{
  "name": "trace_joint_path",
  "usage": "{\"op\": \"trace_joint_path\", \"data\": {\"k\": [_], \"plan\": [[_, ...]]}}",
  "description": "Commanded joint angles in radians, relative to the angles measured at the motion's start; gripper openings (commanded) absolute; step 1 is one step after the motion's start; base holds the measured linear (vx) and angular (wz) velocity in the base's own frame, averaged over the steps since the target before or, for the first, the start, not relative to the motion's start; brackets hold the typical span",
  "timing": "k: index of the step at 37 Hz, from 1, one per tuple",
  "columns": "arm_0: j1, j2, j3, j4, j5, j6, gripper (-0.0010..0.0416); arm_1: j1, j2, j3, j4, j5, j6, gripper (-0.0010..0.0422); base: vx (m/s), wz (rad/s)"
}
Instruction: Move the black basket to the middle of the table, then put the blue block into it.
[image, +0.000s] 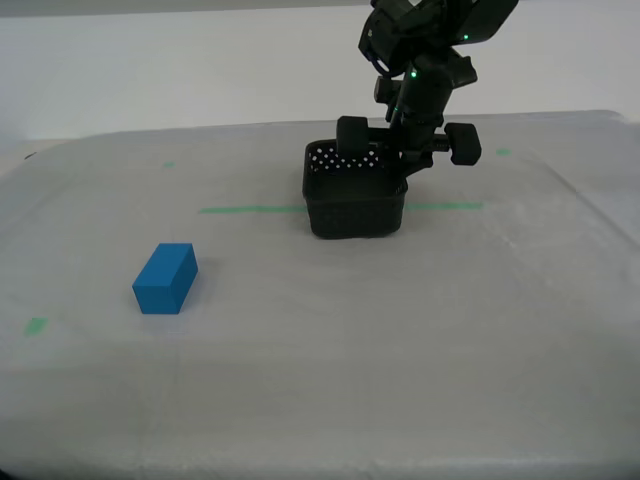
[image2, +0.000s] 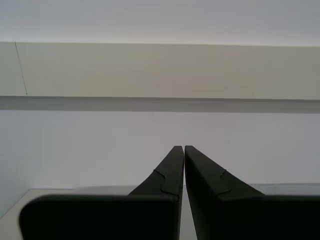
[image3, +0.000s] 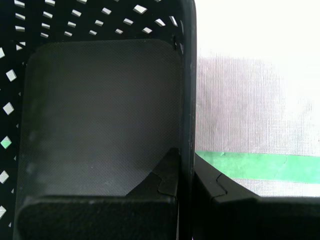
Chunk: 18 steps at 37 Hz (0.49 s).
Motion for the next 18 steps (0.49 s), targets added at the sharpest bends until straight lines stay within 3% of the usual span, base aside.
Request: {"op": "trace_joint_path", "data": {"k": [1,6,18], "plan": [[0.001,0.009,0.001,0.002,-0.018,0.013,0.0,0.0,0.0,0.001,0.006,0.0,0.002,0.0,0.0,0.0],[0.001,0.026,0.001,-0.003,-0.053,0.016,0.0001,0.0,0.0,0.001,0.006,0.0,0.002,0.0,0.0,0.0],[0.001,0.025,0.01,-0.006,-0.047,0.017,0.0001,0.0,0.0,0.001,0.006,0.0,0.002,0.0,0.0,0.0]]}}
